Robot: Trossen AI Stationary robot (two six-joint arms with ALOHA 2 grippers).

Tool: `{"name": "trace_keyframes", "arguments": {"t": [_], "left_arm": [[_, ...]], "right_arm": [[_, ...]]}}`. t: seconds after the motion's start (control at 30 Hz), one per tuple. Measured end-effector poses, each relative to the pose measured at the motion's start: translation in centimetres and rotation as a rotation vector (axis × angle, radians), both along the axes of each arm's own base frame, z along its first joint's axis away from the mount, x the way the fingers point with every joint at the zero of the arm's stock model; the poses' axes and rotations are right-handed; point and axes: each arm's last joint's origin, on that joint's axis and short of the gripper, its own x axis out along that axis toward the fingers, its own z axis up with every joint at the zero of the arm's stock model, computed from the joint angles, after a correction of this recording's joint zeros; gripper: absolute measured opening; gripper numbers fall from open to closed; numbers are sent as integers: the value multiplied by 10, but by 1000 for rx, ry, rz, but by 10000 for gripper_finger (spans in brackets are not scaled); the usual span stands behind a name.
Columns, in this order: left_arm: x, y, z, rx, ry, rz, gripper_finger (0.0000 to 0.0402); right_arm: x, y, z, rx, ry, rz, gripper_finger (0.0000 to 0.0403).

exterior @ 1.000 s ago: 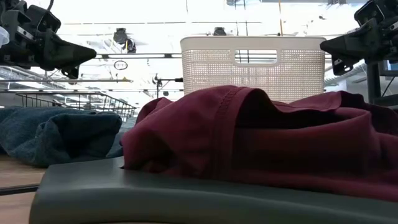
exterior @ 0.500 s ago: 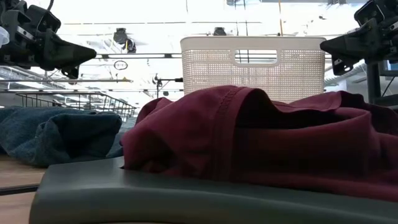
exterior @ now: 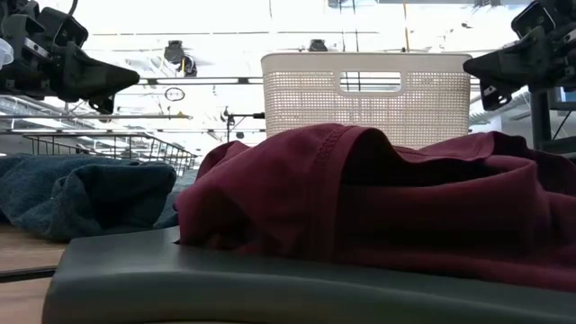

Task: Pick & Place Cloths
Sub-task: Put the blue underpants into the wire basket

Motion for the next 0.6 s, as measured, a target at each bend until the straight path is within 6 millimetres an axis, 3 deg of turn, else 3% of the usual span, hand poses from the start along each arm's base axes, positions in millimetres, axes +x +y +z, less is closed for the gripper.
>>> {"name": "trace_keyframes", "arguments": {"t": [0.5, 0.6], "left_arm": [[0, 0, 0, 4, -1, 0, 31], [0, 0, 0, 39, 0, 1, 31]], "right_arm": [[0, 0, 1, 64, -12, 2, 4], [0, 0, 6, 140, -58, 5, 4]]}}
